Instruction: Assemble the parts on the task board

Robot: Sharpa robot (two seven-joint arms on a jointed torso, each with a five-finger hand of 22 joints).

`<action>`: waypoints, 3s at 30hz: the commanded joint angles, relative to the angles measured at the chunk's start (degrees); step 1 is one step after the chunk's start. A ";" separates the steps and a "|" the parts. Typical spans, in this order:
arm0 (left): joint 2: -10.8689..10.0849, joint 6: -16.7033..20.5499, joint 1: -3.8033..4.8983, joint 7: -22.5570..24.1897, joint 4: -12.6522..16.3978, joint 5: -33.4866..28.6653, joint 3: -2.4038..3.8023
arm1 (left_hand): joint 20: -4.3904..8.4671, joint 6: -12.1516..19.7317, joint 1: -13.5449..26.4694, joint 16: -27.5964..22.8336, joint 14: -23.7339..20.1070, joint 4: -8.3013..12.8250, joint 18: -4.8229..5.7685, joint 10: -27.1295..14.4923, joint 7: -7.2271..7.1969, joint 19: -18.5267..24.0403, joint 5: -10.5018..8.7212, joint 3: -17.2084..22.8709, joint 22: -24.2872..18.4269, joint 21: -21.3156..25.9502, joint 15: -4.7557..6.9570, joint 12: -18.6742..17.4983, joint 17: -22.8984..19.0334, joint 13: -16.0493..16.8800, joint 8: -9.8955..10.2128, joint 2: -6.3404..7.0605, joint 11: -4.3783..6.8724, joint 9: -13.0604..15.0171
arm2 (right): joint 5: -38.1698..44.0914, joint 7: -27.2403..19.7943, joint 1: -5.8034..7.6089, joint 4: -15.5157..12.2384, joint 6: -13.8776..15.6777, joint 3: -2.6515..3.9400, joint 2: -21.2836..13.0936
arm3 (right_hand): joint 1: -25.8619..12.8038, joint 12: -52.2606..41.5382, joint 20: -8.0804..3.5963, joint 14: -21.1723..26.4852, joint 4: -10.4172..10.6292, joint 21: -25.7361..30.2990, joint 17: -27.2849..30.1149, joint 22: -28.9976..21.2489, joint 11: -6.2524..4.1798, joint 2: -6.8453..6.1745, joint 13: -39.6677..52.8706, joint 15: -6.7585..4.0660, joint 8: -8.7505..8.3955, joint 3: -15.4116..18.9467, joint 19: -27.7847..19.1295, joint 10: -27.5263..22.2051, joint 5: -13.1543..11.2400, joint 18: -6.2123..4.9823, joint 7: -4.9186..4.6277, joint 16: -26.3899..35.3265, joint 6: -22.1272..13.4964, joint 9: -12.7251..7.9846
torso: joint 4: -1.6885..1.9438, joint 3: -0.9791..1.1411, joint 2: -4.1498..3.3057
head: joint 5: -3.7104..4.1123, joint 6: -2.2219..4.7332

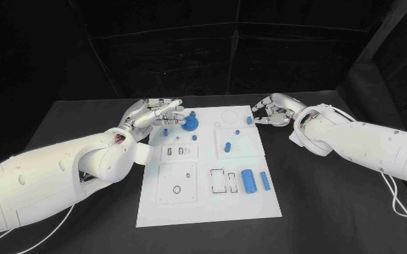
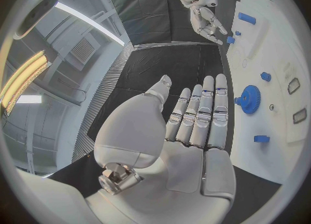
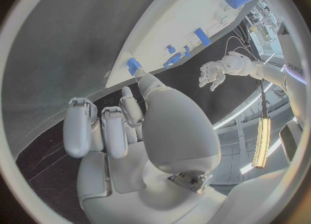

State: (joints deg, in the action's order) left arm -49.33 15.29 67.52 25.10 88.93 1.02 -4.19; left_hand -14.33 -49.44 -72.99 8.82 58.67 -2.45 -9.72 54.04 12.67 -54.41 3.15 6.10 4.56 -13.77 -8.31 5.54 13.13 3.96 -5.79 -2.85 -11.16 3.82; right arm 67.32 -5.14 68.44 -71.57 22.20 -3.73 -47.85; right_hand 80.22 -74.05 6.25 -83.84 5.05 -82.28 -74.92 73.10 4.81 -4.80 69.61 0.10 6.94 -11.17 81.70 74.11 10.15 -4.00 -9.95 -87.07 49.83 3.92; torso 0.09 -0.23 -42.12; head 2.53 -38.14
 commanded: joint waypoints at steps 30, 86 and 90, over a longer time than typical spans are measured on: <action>-0.01 -0.76 0.06 0.50 -0.09 0.28 0.04 | 0.00 0.22 -0.31 -0.29 -0.16 0.39 -0.69 0.07 1.23 -0.11 0.09 -0.10 -0.07 0.23 -0.04 -0.21 0.05 -0.06 0.39 -0.23 0.02 -0.04 | 0.39 -0.79 -0.82 3.34 -1.68 0.02 3.53 | 0.39 -0.24 0.10 -4.83 -0.34 -0.44 -8.99 0.22 -0.16 0.89 0.63 0.17 1.09 -0.50 0.16 0.55 0.75 0.60 0.23 -0.34 2.28 0.41 | 0.10 0.02 0.02 | 0.02 -0.32; -0.17 -1.01 0.06 0.49 -0.38 0.28 0.05 | -0.01 0.21 -0.31 -0.34 -0.18 0.51 -0.70 0.07 1.20 -0.12 0.09 -0.11 -0.11 0.28 -0.04 -0.21 0.13 -0.05 0.41 -0.43 0.03 -0.04 | 2.12 0.39 -0.84 3.53 0.60 0.02 4.27 | 0.93 -0.70 -1.30 -4.88 -1.44 -0.62 -9.25 0.62 -2.10 3.35 1.50 -1.44 4.45 -2.74 0.38 1.54 1.20 0.66 2.47 -0.40 8.78 0.96 | 0.06 0.12 0.07 | -0.16 -1.18; -0.17 -1.01 0.06 0.50 -0.40 0.28 0.05 | -0.01 0.21 -0.31 -0.34 -0.18 0.51 -0.70 0.07 1.20 -0.12 0.09 -0.11 -0.11 0.28 -0.04 -0.21 0.13 -0.05 0.41 -0.43 0.03 -0.04 | 2.19 0.45 -0.84 2.90 2.03 0.03 4.06 | 1.09 -0.68 -1.46 -4.89 -1.67 -0.63 -9.26 0.64 -2.23 3.70 1.53 -1.58 4.64 -3.19 0.40 1.61 1.21 0.67 2.59 -0.40 8.98 0.96 | 0.06 0.15 0.09 | -0.33 -1.17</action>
State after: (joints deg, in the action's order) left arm -49.49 14.99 67.51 25.11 88.48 1.07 -4.20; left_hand -14.33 -49.44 -72.99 8.82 58.67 -2.21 -9.71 54.04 12.67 -54.40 3.15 5.86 4.52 -13.78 -8.31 5.54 13.21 3.96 -5.56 -2.85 -11.16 3.82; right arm 69.01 -4.39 67.52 -68.37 21.55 -3.73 -43.74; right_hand 81.28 -74.54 5.11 -84.04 3.32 -82.72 -74.94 73.69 2.85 -2.07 71.05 -0.95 11.36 -14.05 82.02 75.63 10.99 -3.99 -7.41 -87.31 58.24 4.74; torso 0.12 -0.12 -42.05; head 2.31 -39.31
